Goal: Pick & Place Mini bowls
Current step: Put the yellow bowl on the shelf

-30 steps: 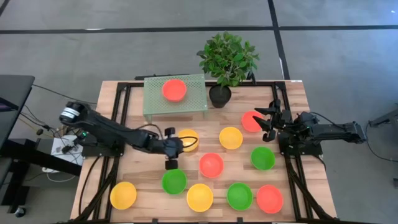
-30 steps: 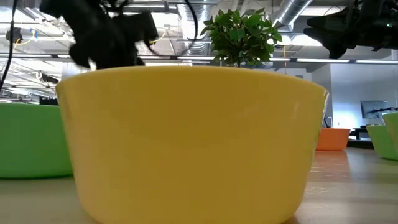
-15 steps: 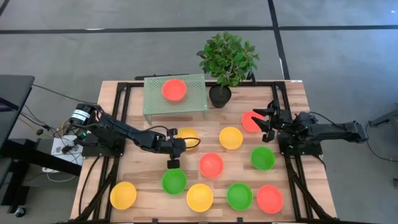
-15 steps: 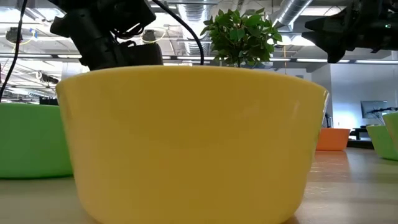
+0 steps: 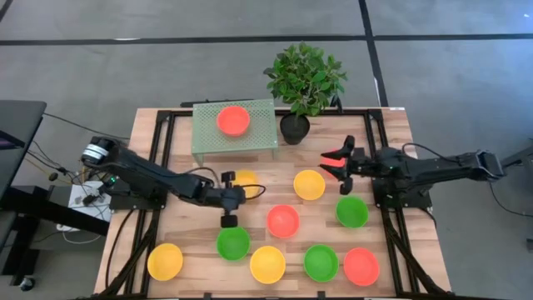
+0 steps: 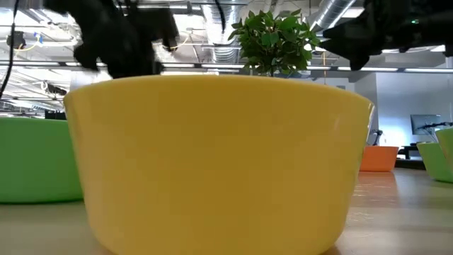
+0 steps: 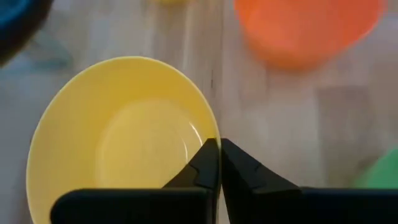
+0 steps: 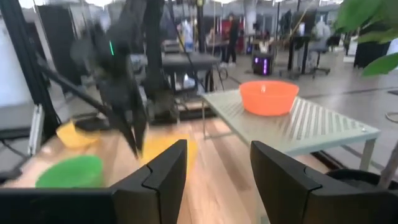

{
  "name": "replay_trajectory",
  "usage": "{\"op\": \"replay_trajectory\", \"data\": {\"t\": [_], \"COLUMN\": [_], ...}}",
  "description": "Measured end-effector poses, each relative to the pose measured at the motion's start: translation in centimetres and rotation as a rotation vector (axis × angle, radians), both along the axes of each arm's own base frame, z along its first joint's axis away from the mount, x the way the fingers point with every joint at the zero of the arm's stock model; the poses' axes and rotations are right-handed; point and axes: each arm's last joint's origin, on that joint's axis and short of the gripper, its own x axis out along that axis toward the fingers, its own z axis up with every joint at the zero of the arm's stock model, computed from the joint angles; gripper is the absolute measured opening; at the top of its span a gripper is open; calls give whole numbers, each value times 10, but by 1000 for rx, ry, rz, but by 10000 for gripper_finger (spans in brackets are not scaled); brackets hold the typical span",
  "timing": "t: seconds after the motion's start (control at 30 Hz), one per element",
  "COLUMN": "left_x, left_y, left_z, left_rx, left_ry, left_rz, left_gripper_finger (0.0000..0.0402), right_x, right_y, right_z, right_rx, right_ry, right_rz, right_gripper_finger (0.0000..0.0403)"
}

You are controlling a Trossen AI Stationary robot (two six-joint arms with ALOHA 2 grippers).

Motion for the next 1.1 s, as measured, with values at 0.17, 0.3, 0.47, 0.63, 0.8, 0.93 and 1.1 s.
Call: {"op": "replay_trajectory", "data": {"t": [0.17, 0.3, 0.47, 0.63, 0.8, 0.93, 1.1], "left_x": [-31, -57, -82, -96, -97, -92, -79], "left_y": [2, 15, 42, 78, 109, 129, 147], "left_z": [51, 84, 109, 112, 109, 100, 87], "left_rx": [38, 112, 150, 168, 196, 166, 146], "left_ry": [-110, -135, -115, -60, 16, 91, 177], "left_rz": [35, 119, 245, 420, 517, 556, 549], "left_gripper_finger": [8, 9, 8, 9, 10, 9, 11], "right_x": [12, 18, 22, 25, 25, 25, 25], "right_y": [0, -1, -1, -1, -1, -1, -1], "right_z": [1, 2, 6, 6, 5, 6, 6], "right_rx": [-40, -48, -49, -49, -50, -50, -58], "right_ry": [58, 79, 82, 90, 95, 85, 88], "right_rz": [0, -1, -1, 0, -1, -1, 0], "right_gripper_finger": [172, 172, 172, 172, 172, 172, 172]}}
